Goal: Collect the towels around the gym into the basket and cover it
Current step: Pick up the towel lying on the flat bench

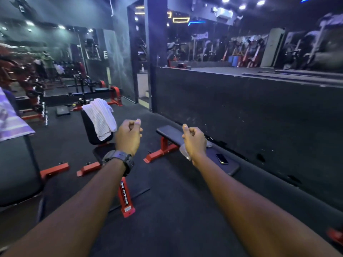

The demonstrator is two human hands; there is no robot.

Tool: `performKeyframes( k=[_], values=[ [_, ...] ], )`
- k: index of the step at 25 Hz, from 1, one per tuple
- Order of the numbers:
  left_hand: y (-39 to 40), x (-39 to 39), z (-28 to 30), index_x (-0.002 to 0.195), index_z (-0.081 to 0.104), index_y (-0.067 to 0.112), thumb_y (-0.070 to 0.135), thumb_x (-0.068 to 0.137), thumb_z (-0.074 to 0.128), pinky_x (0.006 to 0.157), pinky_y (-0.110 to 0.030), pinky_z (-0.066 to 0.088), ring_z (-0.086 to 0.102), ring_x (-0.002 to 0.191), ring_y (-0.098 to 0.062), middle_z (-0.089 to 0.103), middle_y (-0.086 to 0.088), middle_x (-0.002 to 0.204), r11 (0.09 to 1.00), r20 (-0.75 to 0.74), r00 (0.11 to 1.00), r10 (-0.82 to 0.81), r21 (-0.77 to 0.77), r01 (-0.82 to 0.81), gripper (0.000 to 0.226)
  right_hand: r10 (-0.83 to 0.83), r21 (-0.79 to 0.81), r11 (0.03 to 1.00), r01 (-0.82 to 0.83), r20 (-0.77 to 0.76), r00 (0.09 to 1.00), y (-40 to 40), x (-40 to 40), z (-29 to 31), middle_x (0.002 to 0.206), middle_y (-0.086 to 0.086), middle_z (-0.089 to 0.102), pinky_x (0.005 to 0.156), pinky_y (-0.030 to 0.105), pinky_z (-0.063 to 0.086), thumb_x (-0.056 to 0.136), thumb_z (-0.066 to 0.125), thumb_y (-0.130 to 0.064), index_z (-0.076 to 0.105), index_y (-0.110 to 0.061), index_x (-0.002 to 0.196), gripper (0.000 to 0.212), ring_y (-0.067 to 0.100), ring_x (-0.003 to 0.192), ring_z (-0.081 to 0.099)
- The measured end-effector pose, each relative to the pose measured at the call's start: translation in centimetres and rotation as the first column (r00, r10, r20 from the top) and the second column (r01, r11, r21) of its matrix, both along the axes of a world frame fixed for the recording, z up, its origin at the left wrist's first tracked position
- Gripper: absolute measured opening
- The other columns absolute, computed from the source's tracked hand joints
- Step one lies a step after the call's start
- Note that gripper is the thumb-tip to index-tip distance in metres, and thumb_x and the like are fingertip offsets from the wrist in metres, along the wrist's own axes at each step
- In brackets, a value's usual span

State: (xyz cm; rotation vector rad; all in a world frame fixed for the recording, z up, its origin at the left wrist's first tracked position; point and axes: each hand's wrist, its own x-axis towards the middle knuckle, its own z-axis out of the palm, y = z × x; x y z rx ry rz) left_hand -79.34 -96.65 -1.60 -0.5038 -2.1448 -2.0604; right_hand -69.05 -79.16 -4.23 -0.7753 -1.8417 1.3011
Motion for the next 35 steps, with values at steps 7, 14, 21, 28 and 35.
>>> performKeyframes(
  k=[7,14,21,28,35],
  values=[
    [13.3,0.0,-3.7,0.075,0.059,0.024,0.042,0.092,0.055,0.084,-0.049,0.056,0.07,0.08,-0.031,0.072,-0.005,0.082,0.988,0.038,0.991,-0.131,-0.083,0.134,0.025,-0.183,-0.03,0.982,0.185,0.058,0.981,12.1,1.5,-4.6,0.093,0.003,0.076,0.081,0.036,0.051,0.091,0.053,-0.057,0.067,-0.021,0.089,0.039,0.025,0.094,0.068],
    [26.3,-11.2,-9.6,0.083,0.062,0.022,0.044,0.093,0.054,0.087,-0.053,0.056,0.071,0.09,-0.036,0.074,-0.01,0.09,0.95,0.156,0.952,-0.262,-0.134,0.283,0.025,-0.288,-0.044,0.953,0.3,0.183,0.94,22.2,-7.0,-9.9,0.092,0.004,0.076,0.081,0.037,0.054,0.092,0.052,-0.058,0.066,-0.018,0.087,0.043,0.027,0.094,0.069],
    [39.5,-22.8,-11.1,0.081,0.058,0.024,0.04,0.096,0.053,0.091,-0.05,0.054,0.07,0.095,-0.036,0.074,-0.014,0.097,0.907,0.232,0.915,-0.33,-0.189,0.375,0.023,-0.347,-0.046,0.93,0.364,0.214,0.913,33.6,-18.2,-10.6,0.088,0.001,0.075,0.087,0.043,0.055,0.093,0.055,-0.056,0.066,-0.018,0.086,0.04,0.024,0.089,0.069],
    [54.8,-36.4,-17.9,0.078,0.054,0.03,0.049,0.09,0.052,0.091,-0.051,0.055,0.07,0.095,-0.033,0.073,-0.009,0.099,0.879,0.295,0.902,-0.314,-0.27,0.394,0.023,-0.333,-0.103,0.921,0.376,0.293,0.896,49.0,-32.1,-17.8,0.087,-0.002,0.073,0.074,0.031,0.046,0.093,0.054,-0.056,0.065,-0.021,0.086,0.038,0.022,0.087,0.067],
    [69.0,-48.7,-26.4,0.094,0.059,0.024,0.044,0.094,0.055,0.086,-0.04,0.054,0.068,0.096,-0.031,0.072,-0.007,0.1,0.846,0.45,0.855,-0.258,-0.323,0.425,0.02,-0.248,-0.154,0.921,0.358,0.475,0.844,61.7,-45.5,-25.3,0.104,0.012,0.074,0.089,0.041,0.052,0.096,0.052,-0.054,0.066,-0.012,0.099,0.044,0.032,0.101,0.066]
  ],
)
